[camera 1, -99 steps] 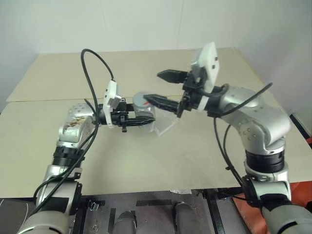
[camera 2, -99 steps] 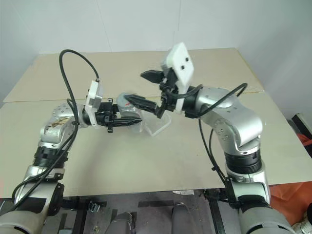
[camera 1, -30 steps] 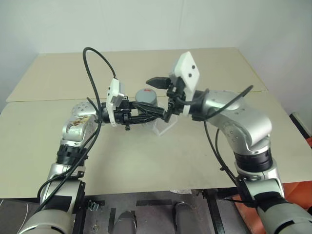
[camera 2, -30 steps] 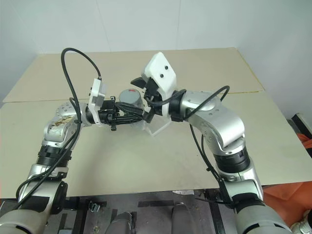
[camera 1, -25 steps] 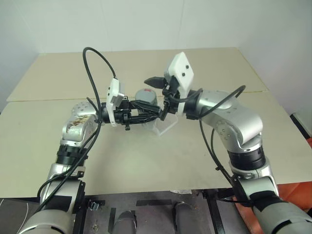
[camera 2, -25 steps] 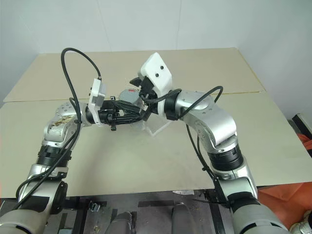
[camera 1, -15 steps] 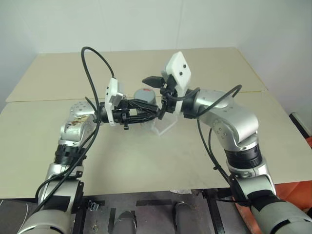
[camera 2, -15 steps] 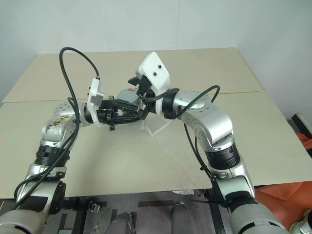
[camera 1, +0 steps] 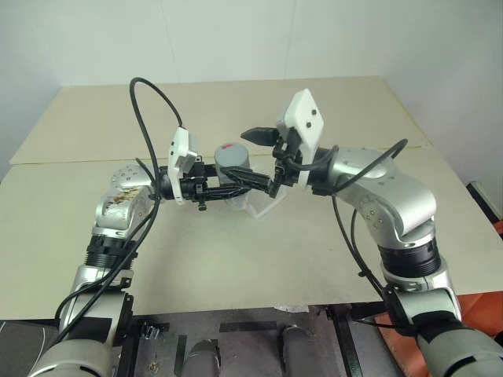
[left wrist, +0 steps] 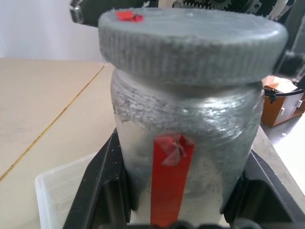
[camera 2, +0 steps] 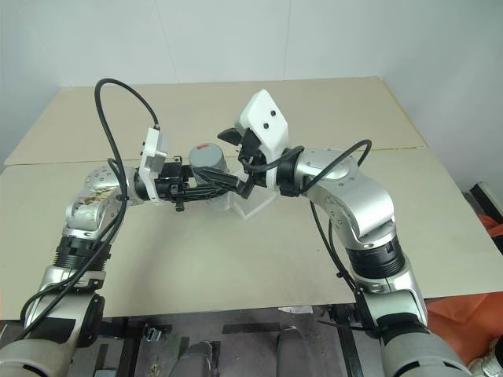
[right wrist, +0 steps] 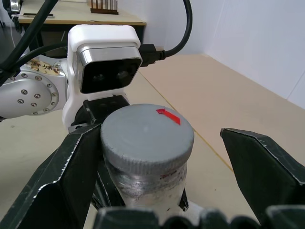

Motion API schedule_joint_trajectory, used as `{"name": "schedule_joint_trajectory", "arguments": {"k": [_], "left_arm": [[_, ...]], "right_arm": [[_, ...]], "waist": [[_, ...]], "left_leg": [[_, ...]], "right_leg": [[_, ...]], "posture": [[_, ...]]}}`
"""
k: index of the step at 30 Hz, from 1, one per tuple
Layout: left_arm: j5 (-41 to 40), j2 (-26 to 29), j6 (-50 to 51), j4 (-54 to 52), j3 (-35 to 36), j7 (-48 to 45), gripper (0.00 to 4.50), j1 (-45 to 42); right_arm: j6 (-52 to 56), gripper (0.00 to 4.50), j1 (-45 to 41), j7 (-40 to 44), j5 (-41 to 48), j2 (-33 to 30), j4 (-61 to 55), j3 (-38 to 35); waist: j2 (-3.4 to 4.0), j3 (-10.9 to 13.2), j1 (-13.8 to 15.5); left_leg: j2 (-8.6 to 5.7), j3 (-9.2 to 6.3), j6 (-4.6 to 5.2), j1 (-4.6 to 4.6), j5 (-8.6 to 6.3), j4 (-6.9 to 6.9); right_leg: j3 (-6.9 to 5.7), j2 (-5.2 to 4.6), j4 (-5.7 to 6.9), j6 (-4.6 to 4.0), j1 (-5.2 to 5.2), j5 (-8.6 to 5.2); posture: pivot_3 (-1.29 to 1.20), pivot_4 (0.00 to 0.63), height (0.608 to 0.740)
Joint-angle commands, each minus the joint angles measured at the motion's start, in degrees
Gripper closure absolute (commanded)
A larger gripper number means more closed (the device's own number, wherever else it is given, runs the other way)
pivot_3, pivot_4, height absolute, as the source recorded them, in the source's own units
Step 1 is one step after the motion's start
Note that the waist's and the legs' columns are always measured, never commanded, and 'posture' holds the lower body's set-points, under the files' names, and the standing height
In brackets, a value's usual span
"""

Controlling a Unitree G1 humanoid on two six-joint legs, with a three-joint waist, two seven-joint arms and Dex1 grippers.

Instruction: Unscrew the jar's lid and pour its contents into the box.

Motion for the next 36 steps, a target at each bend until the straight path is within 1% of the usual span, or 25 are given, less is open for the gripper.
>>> {"name": "schedule_joint_trajectory", "arguments": {"k": [1, 14, 26, 31, 36], "left_arm": [[-0.90, 1.07, -0.77, -2.92, 0.78, -1.42, 2.57, -0.01], [-1.15, 1.54, -0.57, -3.32, 0.73, -1.56, 2.57, 0.17], [-0.88, 1.51, -0.66, -2.90, 0.85, -1.80, 2.57, 0.07], [0.09, 0.95, -1.78, -1.84, 0.97, -0.40, 2.57, 0.01], [0.43, 0.53, -2.40, -1.54, 0.56, -0.21, 2.57, 0.13]], "right_arm": [[-0.89, 0.03, 0.28, -1.96, -0.94, -2.25, -0.08, -5.84], [-1.17, 0.03, 1.54, -2.01, -0.02, -4.58, -0.22, -7.35], [-0.61, 0.03, 3.62, 0.21, 0.40, -6.70, -2.39, -7.50], [0.41, 0.03, 5.18, 3.52, 4.61, -8.46, -6.74, -8.98], [2.53, 0.03, 4.01, 2.04, 8.00, -6.85, -9.35, -8.76]], "waist": [[0.00, 0.00, -0.01], [0.00, 0.00, 0.14], [0.00, 0.00, 0.13], [0.00, 0.00, 0.08], [0.00, 0.00, 0.08]], "left_leg": [[0.00, 0.00, 0.00, 0.00, 0.00, 0.00], [0.00, 0.01, 0.00, -0.01, 0.00, 0.00], [0.00, 0.01, 0.00, -0.01, 0.00, 0.00], [0.00, 0.01, 0.00, -0.01, 0.00, -0.01], [0.00, 0.01, 0.00, 0.01, 0.00, 0.00]], "right_leg": [[0.00, 0.00, -0.01, 0.00, 0.00, 0.00], [0.00, 0.00, -0.03, 0.00, 0.01, 0.00], [0.00, 0.00, -0.03, 0.00, 0.00, 0.00], [0.00, 0.00, -0.05, 0.00, 0.00, 0.00], [0.00, 0.00, -0.04, 0.00, 0.02, 0.00]], "posture": [[0.00, 0.150, 0.740], [0.00, 0.150, 0.740], [0.00, 0.150, 0.740], [0.00, 0.150, 0.740], [0.00, 0.150, 0.740]]}}
